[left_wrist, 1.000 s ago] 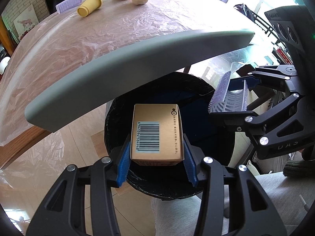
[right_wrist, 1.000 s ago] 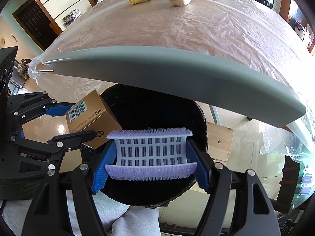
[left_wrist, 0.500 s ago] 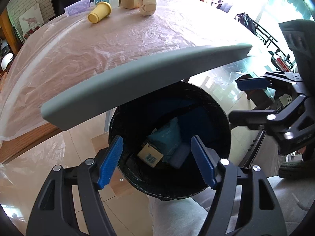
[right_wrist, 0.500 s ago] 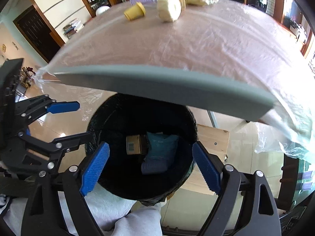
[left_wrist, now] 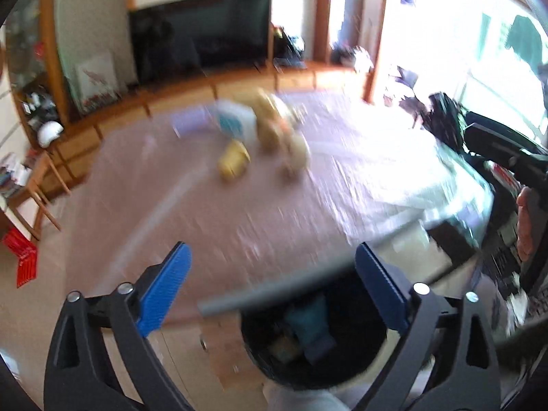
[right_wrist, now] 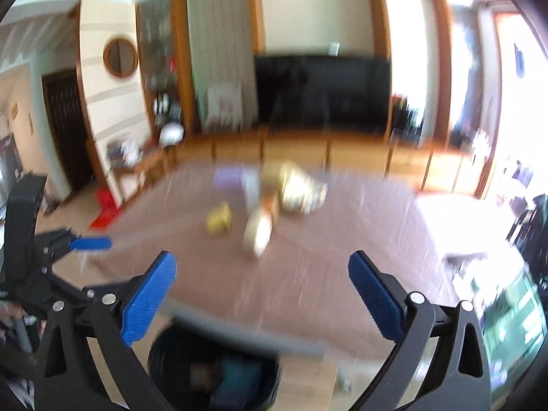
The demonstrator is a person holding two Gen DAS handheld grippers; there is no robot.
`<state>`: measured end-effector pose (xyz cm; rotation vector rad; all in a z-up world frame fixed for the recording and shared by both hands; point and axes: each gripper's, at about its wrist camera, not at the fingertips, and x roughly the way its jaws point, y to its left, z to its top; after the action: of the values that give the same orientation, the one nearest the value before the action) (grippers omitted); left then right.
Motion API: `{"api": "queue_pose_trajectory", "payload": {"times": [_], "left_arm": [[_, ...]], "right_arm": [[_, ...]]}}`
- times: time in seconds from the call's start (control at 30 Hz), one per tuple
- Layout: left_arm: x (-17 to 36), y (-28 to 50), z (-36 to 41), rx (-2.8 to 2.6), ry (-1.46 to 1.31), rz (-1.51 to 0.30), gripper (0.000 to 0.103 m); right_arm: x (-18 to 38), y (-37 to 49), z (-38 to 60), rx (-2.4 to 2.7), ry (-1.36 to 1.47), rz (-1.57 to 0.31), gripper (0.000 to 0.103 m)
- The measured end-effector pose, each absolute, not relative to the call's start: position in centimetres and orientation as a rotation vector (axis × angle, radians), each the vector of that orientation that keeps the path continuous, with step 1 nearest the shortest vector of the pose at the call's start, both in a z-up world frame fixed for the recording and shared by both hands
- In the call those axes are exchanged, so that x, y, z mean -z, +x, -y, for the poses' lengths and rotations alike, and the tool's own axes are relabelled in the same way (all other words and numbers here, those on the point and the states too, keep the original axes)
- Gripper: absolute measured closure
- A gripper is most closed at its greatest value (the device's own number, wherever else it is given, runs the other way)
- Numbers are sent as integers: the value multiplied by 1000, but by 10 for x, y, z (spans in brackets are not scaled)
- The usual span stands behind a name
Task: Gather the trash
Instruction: 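Move both grippers back toward the yellow paper bag and yellow cup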
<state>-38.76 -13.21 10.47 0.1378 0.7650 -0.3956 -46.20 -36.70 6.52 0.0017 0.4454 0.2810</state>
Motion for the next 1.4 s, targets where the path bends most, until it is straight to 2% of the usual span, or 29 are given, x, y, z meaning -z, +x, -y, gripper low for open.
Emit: {"api": "queue_pose_trajectory", "payload": {"times": [0.1,0.27,0.6,0.97,1.27,1.4], "left_arm": [[-126,-369,126,360,108,-685,2],[-136,-331,124,306,89,-663,2],[-72,-264,150,432,180,-874,2],[-38,-211,159,504,188,-953,2],[-20,-183,157,566,161,-1018,15],[-16,-177,154,569,159,-1027,25]], "right_arm": [[-82,-443,368,-230,27,-389,4],[-89,-390,361,-150,26,-459,4],[-63,-264,347,-203,-46,-669,4],[2,-152,312,-230,-220,-864,4],[25,-106,296,-323,-257,-947,4],[31,-99,289,-360,-262,-963,11]]}}
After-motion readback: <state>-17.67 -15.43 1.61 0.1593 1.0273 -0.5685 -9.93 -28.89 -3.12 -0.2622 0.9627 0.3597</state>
